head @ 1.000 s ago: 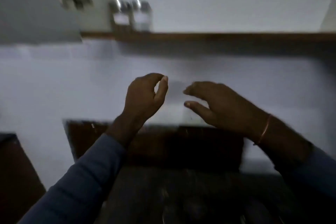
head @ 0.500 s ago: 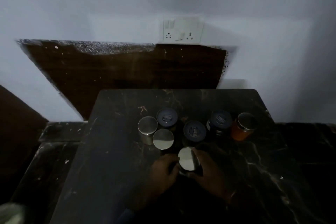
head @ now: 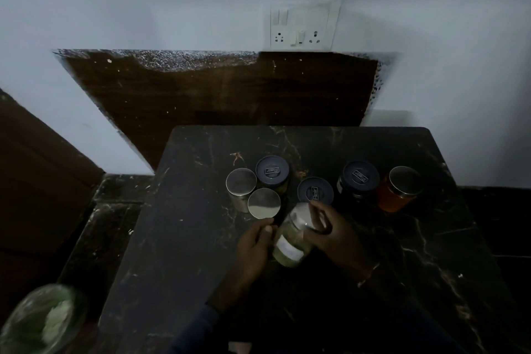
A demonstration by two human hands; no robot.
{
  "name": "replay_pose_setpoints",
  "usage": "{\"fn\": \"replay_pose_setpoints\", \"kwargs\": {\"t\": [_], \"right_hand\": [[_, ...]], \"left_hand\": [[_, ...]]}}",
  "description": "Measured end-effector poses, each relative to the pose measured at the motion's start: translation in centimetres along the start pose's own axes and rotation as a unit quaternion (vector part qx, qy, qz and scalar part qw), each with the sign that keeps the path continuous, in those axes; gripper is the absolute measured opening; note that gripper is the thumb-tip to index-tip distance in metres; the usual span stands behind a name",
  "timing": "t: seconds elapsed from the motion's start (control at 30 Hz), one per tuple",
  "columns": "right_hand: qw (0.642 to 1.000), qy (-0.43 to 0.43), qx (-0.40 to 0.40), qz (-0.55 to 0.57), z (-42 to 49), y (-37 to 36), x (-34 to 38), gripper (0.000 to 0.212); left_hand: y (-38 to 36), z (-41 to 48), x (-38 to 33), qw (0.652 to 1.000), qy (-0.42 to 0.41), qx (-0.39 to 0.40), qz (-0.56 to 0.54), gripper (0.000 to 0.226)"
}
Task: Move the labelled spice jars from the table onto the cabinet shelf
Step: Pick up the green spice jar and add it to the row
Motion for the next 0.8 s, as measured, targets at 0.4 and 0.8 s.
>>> {"fn": "replay_pose_setpoints", "kwargs": {"t": [0.4, 0.8], "right_hand": [[0.975, -0.037, 0.036, 0.216, 1.3, -1.7, 1.9, 0.036], [0.965, 0.003, 0.012, 0.263, 1.7, -2.4, 4.2, 0.040]], "left_hand": [[-1.3, -0.8, 0.5, 0.930, 0.201, 0.080, -0.296, 0.062], [-2.0, -1.1, -2.2, 0.945, 0.142, 0.126, -0.266, 0.057]]}}
Point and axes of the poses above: each hand's wrist, its own z-axis towards the middle knuckle, its own y-axis out of the back of the hand, x = y × z, the point moved 8 cm from there along z, towards the middle knuckle, and after that the axes turned 3 degrees about z, right-handed, at the moved point
